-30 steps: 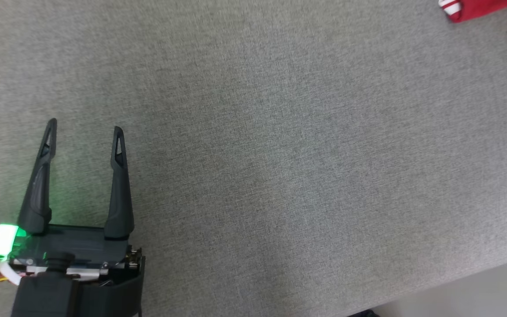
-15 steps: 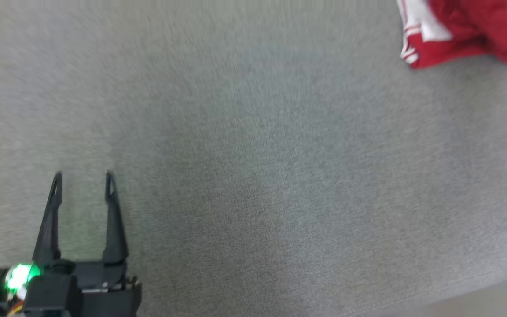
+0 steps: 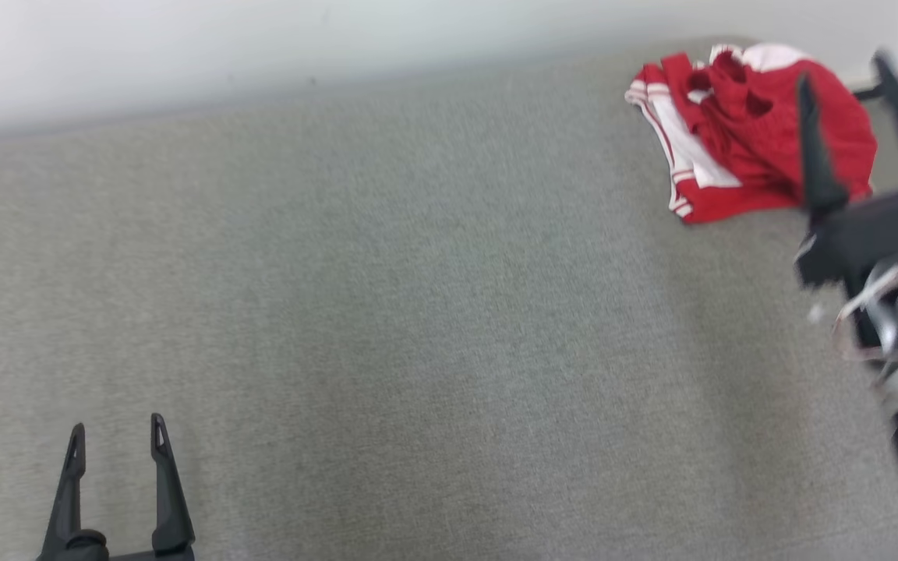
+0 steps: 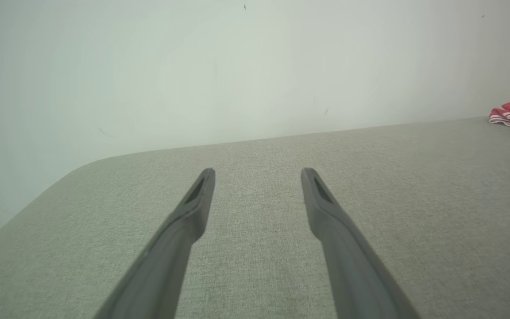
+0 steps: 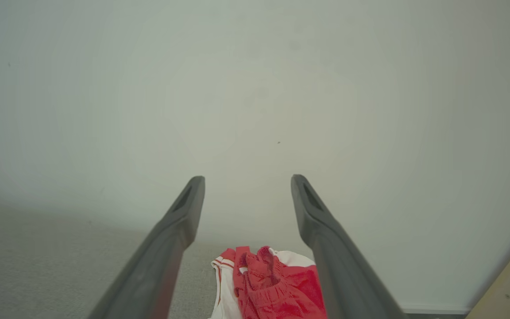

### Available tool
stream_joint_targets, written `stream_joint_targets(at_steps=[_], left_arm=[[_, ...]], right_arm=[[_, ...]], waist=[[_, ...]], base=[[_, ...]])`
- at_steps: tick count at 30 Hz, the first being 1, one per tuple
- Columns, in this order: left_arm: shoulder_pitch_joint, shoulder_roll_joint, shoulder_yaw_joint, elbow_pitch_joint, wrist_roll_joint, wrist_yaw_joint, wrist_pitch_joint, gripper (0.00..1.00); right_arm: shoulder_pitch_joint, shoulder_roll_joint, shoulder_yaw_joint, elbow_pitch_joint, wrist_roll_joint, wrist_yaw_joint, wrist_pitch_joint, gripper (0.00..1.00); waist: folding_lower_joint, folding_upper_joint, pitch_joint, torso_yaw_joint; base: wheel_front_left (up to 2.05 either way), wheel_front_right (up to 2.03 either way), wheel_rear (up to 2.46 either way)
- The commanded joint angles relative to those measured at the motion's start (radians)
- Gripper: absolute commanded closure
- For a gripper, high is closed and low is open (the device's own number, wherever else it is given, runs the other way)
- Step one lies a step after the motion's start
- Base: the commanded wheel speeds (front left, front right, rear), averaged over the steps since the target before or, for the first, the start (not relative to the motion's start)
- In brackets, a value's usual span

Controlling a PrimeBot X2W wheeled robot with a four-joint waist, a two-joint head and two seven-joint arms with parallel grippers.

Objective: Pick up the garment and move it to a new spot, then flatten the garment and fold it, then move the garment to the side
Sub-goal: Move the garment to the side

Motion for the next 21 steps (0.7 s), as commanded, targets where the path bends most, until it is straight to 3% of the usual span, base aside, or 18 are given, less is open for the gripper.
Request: stream_joint_targets(at_steps=[1,11,15,21], left_arm=[[0.018,-0.008,0.008,0.011,0.003,-0.008,-0.003,0.0],[0.033,-0.045,0.038,0.094,0.005,-0.042,-0.003,0.0],[0.037,-0.052,0.049,0.122,0.007,-0.052,-0.003,0.0],[0.038,-0.057,0.057,0.172,0.014,-0.076,-0.003,0.0]], right_arm=[[0.066,0.029,-0.026,-0.032,-0.019,-0.002,-0.004,0.0],[0.406,0.226,-0.179,-0.206,-0.098,-0.002,-0.004,0.0],[0.522,0.319,-0.197,-0.236,-0.149,-0.002,-0.004,0.0],[0.633,0.38,-0.219,-0.237,-0.207,-0.002,-0.004,0.0]], waist=[[0.0005,0.0003,-0.078,0.042],[0.0005,0.0003,-0.133,0.1],[0.0005,0.0003,-0.147,0.121],[0.0005,0.0003,-0.166,0.139]], base=[[0.0,0.0,0.0],[0.0,0.0,0.0],[0.0,0.0,0.0],[0.0,0.0,0.0]])
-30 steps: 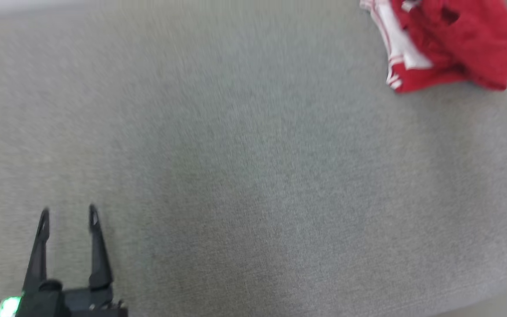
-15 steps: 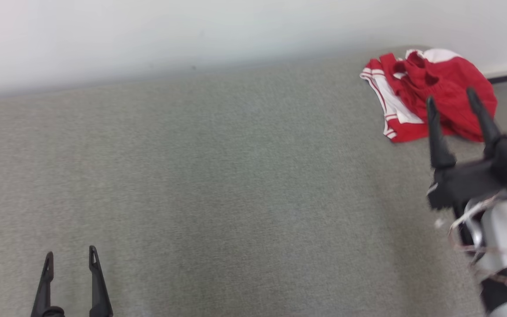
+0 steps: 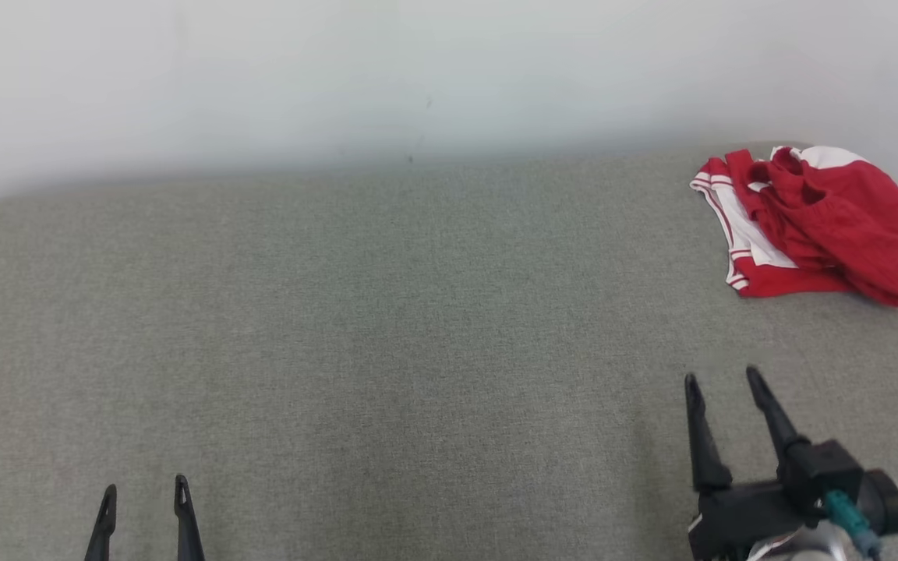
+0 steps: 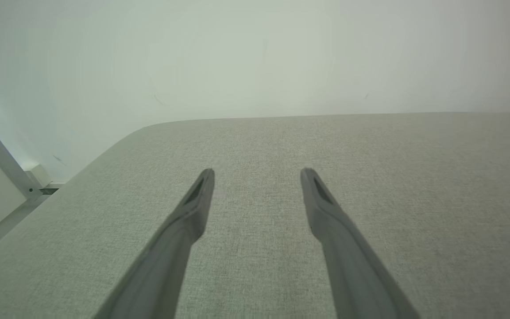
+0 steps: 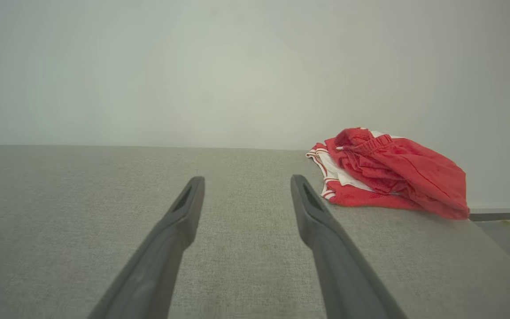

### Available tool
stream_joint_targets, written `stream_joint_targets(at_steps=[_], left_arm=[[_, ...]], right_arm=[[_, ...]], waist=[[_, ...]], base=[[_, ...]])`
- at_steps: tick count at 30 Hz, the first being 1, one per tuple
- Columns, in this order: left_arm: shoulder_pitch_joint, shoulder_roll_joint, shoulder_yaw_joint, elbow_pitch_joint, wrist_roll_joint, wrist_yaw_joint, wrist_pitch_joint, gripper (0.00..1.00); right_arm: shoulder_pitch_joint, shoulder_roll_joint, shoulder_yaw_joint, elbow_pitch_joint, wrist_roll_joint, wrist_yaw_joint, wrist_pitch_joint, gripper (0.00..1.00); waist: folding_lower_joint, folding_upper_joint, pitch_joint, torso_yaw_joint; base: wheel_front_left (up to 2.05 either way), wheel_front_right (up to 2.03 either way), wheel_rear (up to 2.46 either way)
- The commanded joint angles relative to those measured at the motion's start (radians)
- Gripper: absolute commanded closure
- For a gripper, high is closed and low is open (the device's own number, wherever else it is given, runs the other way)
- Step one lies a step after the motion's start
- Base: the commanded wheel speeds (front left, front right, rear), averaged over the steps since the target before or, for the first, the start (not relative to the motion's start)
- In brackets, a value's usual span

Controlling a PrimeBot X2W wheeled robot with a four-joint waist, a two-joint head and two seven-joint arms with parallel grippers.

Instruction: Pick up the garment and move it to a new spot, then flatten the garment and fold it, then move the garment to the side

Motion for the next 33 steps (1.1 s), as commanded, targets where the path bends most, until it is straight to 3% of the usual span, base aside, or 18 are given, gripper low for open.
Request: stream_joint_targets(at_steps=[1,15,33], left_arm=[[0.009,-0.003,0.004,0.008,0.005,-0.007,-0.003,0.0],[0.031,-0.013,-0.029,0.053,0.001,-0.043,-0.003,0.0],[0.029,-0.013,-0.023,0.073,0.0,-0.026,-0.003,0.0]], right_arm=[[0.033,0.016,-0.002,0.008,-0.011,-0.002,-0.004,0.0],[0.115,0.035,0.054,-0.004,-0.014,-0.002,-0.004,0.0],[0.125,0.035,0.097,-0.021,0.019,-0.002,-0.004,0.0]], waist=[[0.0001,0.0001,-0.015,0.011],[0.0001,0.0001,-0.031,0.004],[0.0001,0.0001,-0.034,0.01]], base=[[0.0,0.0,0.0],[0.0,0.0,0.0],[0.0,0.0,0.0]])
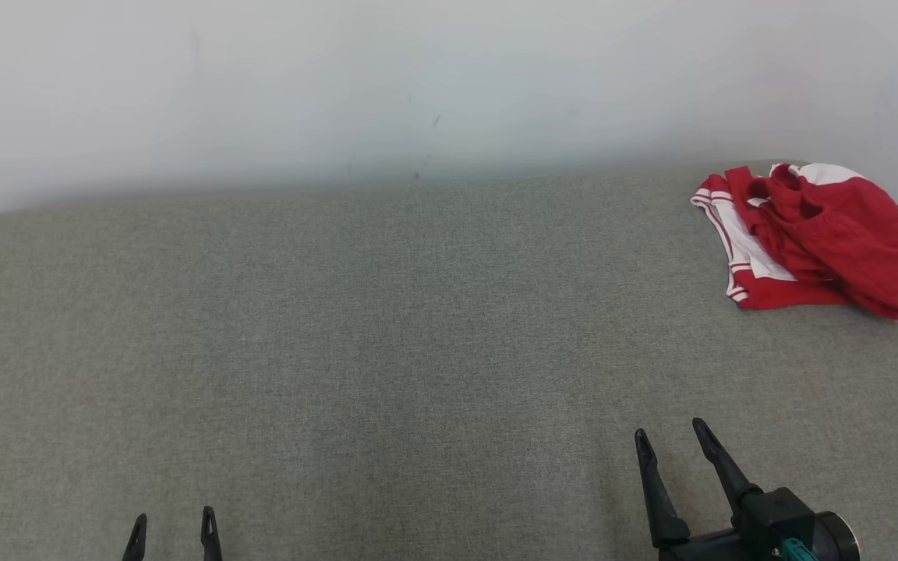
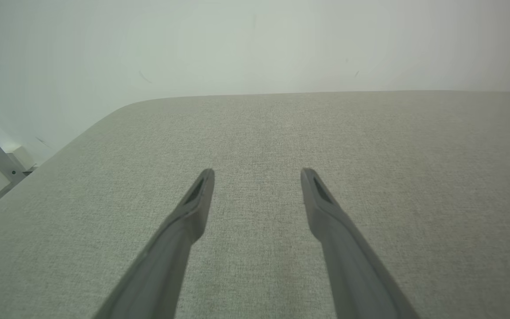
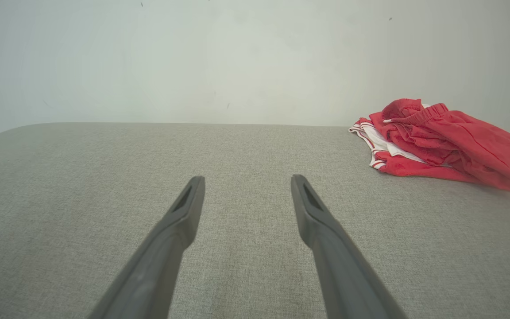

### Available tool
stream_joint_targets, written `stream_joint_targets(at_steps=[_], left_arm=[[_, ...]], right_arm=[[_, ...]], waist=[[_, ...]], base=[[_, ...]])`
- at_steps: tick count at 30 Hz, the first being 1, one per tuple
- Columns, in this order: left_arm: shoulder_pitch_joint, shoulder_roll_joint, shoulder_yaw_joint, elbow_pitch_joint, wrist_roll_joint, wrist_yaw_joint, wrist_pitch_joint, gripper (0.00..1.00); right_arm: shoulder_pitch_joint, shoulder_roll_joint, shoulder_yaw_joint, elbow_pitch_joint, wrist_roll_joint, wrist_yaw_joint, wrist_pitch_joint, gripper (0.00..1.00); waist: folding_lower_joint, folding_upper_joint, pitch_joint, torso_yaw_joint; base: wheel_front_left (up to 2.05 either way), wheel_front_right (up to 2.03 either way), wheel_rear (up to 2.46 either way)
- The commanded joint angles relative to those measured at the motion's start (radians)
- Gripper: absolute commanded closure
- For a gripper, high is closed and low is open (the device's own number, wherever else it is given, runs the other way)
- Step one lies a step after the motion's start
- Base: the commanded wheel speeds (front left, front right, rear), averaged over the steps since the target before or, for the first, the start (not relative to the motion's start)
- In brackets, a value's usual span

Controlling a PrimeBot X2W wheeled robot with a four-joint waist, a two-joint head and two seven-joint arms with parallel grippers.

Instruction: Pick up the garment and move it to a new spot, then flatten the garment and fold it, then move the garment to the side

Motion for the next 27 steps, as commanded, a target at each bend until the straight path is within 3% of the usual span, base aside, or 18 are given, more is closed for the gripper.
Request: stream_joint_targets(at_steps=[1,4,5,10,27], left_arm=[[0.003,-0.002,0.003,0.003,0.0,0.005,-0.003,0.0],[0.0,-0.002,0.003,0.001,-0.003,0.006,-0.003,0.0],[0.0,0.0,0.0,0.001,-0.001,0.006,0.0,1.0],[-0.002,-0.004,0.0,0.044,-0.011,0.005,0.009,1.0],[-0.052,-0.003,0.014,0.048,-0.337,-0.025,0.087,1.0]], right_arm=[[0.009,0.003,-0.001,-0.005,0.009,-0.002,-0.004,0.0],[0.008,0.003,-0.003,-0.007,0.006,-0.002,-0.004,0.0],[0.0,0.0,-0.002,-0.002,0.001,0.0,0.0,1.0],[0.012,0.0,-0.002,0.038,0.012,0.0,0.009,1.0],[-0.012,-0.002,-0.033,0.025,0.348,0.0,0.084,1.0]], waist=[[0.0,0.0,0.001,0.0],[0.0,0.0,0.002,0.002],[0.0,0.0,0.002,0.002],[0.0,0.0,0.002,0.002],[0.0,0.0,-0.001,0.0]], base=[[0.0,0.0,0.0],[0.0,0.0,0.0],[0.0,0.0,0.0],[0.0,0.0,0.0],[0.0,0.0,0.0]])
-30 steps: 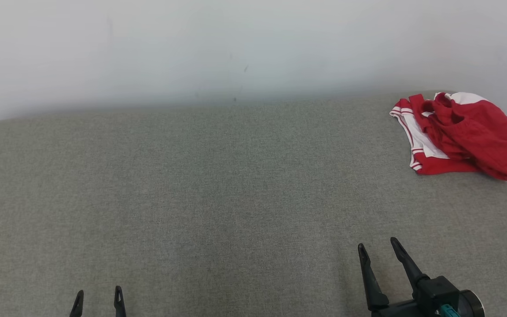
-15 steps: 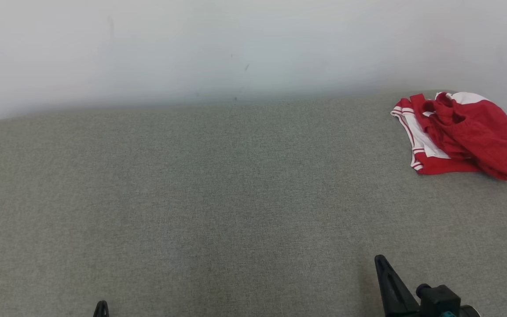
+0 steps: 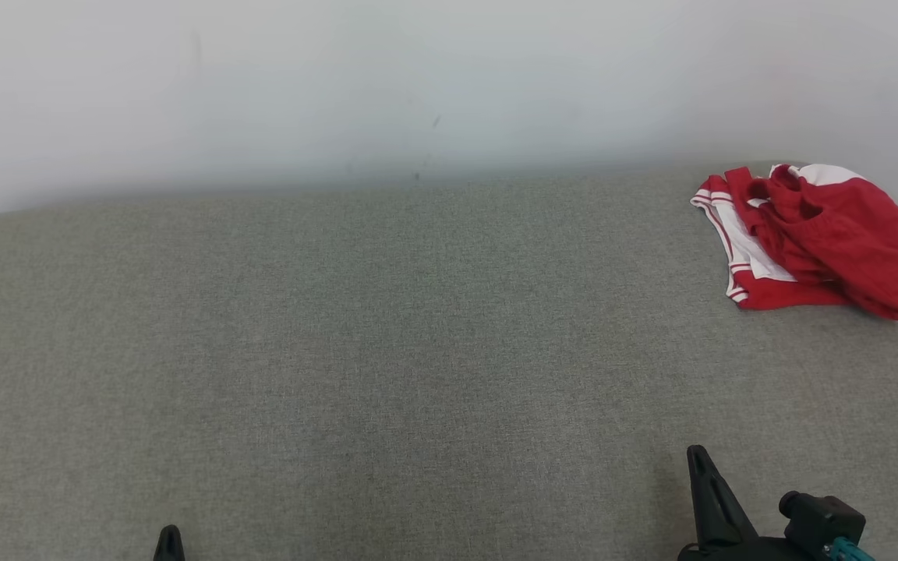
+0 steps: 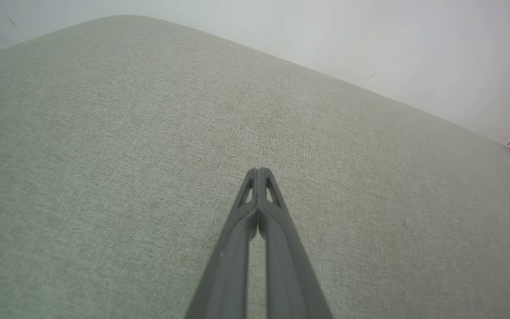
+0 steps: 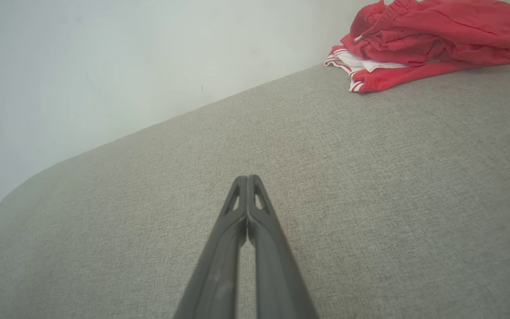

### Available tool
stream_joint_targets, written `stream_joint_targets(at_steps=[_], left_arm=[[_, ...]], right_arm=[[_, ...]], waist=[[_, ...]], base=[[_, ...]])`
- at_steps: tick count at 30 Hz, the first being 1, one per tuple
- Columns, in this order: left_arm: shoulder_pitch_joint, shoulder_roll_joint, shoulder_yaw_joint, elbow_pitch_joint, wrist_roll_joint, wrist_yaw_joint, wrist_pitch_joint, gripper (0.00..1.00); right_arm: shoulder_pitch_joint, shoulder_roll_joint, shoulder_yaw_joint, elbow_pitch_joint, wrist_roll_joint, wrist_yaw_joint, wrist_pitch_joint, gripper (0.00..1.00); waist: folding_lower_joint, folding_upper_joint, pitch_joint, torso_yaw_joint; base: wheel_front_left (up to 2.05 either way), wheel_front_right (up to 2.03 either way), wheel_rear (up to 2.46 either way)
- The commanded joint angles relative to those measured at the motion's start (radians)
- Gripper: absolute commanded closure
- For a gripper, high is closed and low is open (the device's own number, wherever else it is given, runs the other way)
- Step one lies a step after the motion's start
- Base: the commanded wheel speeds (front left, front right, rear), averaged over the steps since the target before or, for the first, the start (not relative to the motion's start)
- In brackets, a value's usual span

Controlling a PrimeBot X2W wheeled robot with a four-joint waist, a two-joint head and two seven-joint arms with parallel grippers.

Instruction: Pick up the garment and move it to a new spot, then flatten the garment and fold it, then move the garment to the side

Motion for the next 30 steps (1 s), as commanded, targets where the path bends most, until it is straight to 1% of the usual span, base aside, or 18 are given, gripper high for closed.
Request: stream_joint_targets(at_steps=[1,3,4,12,30], left_arm=[[-0.029,0.003,0.004,-0.015,-0.047,-0.005,0.01,1.0],[-0.035,0.004,0.005,-0.015,-0.083,-0.009,0.018,1.0],[-0.039,0.004,0.006,-0.015,-0.119,-0.012,0.026,1.0],[-0.059,0.004,0.011,-0.014,-0.253,-0.024,0.058,1.0],[-0.099,0.005,0.023,-0.01,-0.513,-0.048,0.12,1.0]], right_arm=[[-0.028,-0.001,-0.007,-0.019,0.05,0.0,0.01,1.0],[-0.03,-0.002,-0.01,-0.021,0.087,0.0,0.018,1.0],[-0.033,-0.002,-0.014,-0.022,0.123,0.0,0.027,1.0],[-0.042,-0.002,-0.027,-0.027,0.261,-0.001,0.058,1.0],[-0.061,-0.002,-0.053,-0.036,0.529,-0.001,0.121,1.0]], waist=[[0.0,-0.0001,0.0,0.0],[0.0,-0.0001,-0.001,0.0],[0.0,-0.0001,-0.001,0.0],[0.0,-0.0001,-0.003,-0.001],[0.0,-0.0001,-0.006,-0.003]], base=[[0.0,0.0,0.0],[0.0,0.0,0.0],[0.0,0.0,0.0],[0.0,0.0,0.0],[0.0,0.0,0.0]])
